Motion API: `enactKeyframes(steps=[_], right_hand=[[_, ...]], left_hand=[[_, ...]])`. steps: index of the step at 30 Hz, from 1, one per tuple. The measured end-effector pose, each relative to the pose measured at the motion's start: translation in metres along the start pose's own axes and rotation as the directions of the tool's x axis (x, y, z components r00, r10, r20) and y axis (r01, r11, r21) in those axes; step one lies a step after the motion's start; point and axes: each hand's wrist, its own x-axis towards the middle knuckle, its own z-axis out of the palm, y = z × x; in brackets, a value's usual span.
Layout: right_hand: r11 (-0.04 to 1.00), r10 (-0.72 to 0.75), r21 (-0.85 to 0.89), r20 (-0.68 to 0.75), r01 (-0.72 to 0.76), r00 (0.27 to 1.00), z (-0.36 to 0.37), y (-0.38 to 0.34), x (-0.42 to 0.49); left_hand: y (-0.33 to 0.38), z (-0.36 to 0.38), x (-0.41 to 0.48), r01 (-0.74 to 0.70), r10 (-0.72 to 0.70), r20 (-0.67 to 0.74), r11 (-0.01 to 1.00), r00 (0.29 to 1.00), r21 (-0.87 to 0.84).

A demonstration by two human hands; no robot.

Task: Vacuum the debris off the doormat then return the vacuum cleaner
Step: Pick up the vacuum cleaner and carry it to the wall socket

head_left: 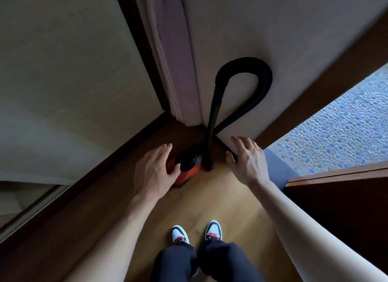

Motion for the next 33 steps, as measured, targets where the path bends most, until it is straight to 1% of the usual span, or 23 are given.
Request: enactKeyframes(steps=[4,12,17,20,22,24,26,28,31,33], right_hand=[[1.000,0.014,0.002,0.013,-0.014,1.000,0.054,0.021,0.014],[0.998,0.062,0.032,0.016,-0.063,0.998,0.214,0.072,0.055],[0.998,0.052,0.030,-0.013,-0.051,0.999,0.312,0.106,0.095],[0.998,0.039,0.058,-0.068,-0.035,0.997,0.360,0.130,0.120],[0.994,0.033,0.110,-0.120,-0.020,0.992,0.387,0.142,0.138],[0.980,0.030,0.198,-0.198,0.010,0.980,0.408,0.154,0.153],[0.953,0.007,0.294,-0.270,0.076,0.963,0.425,0.160,0.169],[0.908,0.000,0.398,-0.313,0.131,0.950,0.439,0.165,0.186],[0.829,0.041,0.536,-0.337,0.156,0.941,0.452,0.160,0.201],[0.772,0.053,0.616,-0.309,0.157,0.950,0.456,0.155,0.209]], left_hand=[[-0.013,0.064,0.015,-0.011,0.012,0.039,0.999,0.999,-0.037],[-0.065,0.240,0.058,-0.042,0.043,0.001,0.990,0.999,-0.134],[-0.097,0.356,0.093,-0.041,0.041,-0.006,0.984,0.999,-0.174],[-0.112,0.419,0.113,-0.052,0.049,-0.019,0.981,0.999,-0.185],[-0.123,0.457,0.123,-0.068,0.057,-0.066,0.980,0.996,-0.187],[-0.128,0.488,0.130,-0.103,0.086,-0.101,0.978,0.991,-0.183],[-0.130,0.507,0.137,-0.099,0.073,-0.138,0.976,0.988,-0.193],[-0.132,0.524,0.143,-0.084,0.055,-0.136,0.973,0.989,-0.216],[-0.133,0.537,0.149,-0.060,0.021,-0.163,0.969,0.986,-0.238],[-0.135,0.539,0.155,0.010,-0.050,-0.141,0.962,0.989,-0.273]])
